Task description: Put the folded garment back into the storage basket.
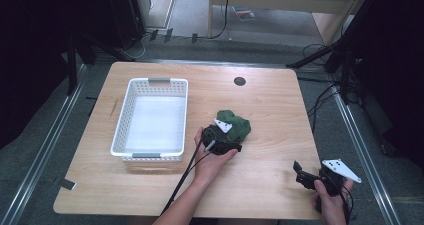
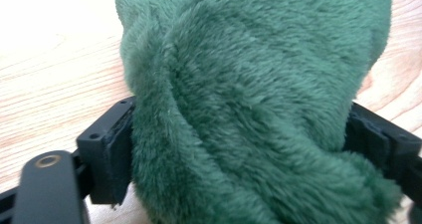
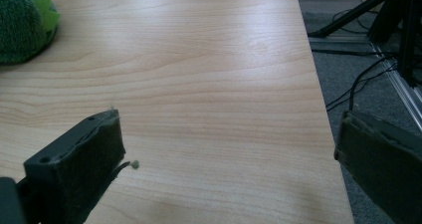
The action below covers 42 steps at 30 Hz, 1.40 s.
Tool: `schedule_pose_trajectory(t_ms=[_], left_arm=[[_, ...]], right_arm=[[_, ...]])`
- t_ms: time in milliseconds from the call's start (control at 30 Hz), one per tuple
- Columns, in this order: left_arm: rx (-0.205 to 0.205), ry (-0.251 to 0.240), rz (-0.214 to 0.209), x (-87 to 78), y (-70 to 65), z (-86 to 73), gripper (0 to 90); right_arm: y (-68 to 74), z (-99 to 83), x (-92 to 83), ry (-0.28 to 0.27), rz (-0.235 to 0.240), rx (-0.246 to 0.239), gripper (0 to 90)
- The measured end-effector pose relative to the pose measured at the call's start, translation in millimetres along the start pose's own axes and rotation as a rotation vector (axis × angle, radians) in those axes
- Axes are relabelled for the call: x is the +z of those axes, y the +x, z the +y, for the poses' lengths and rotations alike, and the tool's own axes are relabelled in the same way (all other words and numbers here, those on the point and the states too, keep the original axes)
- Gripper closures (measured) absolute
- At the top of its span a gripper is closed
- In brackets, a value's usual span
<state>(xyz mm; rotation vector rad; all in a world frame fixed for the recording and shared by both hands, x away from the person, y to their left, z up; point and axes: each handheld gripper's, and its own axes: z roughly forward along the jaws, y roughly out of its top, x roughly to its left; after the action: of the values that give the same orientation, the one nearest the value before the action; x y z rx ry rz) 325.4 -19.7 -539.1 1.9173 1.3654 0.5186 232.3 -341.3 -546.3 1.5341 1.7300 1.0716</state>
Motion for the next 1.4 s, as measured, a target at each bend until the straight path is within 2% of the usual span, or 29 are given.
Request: schedule_pose_trajectory(t_ms=[167,267,300,433,533,600,733,867,1033,1233,1333,1400], left_arm=[[0.030,-0.028,-0.019,-6.6,1.6,-1.3,39.3],[0.026,-0.040,-0.028,-7.9,3.5,-2.8,46.8],[0.019,-0.053,-0.051,-8.8,6.2,-4.1,49.3],[0.017,-0.070,-0.076,-13.5,8.5,-4.7,54.5],[0.037,-0.089,-0.090,-19.1,7.2,-3.9,56.8],[0.035,-0.105,-0.095,-22.9,6.4,-2.4,57.8],[0.039,-0.124,-0.087,-29.6,6.0,0.6,57.8],[0.053,-0.145,-0.111,-41.6,6.9,6.2,57.6],[0.029,-0.197,-0.125,-60.4,13.1,15.8,57.6],[0.035,-0.233,-0.124,-75.7,19.0,20.7,57.6],[0.030,-0.249,-0.125,-83.7,24.0,23.8,57.6],[0.035,-0.262,-0.112,-91.4,30.4,27.2,57.6]], right_arm=[[-0.3,0.0,-0.1,0.000,0.001,0.003,0.0],[-0.2,0.0,0.0,0.000,0.001,0.001,0.0],[-0.1,0.1,0.2,0.003,0.001,0.004,0.0],[-0.2,0.1,0.1,0.004,-0.001,0.009,0.0],[-0.2,0.2,0.3,0.005,-0.001,0.008,0.0],[-0.2,0.2,0.3,0.006,-0.001,0.008,0.0],[-0.2,0.2,0.4,0.004,-0.002,0.006,0.0],[-0.3,0.2,0.4,0.004,-0.002,0.006,0.0],[0.1,0.1,0.3,0.004,-0.003,0.005,0.0],[0.2,0.1,0.5,0.004,-0.006,0.002,0.0],[0.4,0.2,0.5,0.007,-0.007,0.004,0.0],[0.2,0.2,0.7,0.005,-0.008,0.003,0.0]])
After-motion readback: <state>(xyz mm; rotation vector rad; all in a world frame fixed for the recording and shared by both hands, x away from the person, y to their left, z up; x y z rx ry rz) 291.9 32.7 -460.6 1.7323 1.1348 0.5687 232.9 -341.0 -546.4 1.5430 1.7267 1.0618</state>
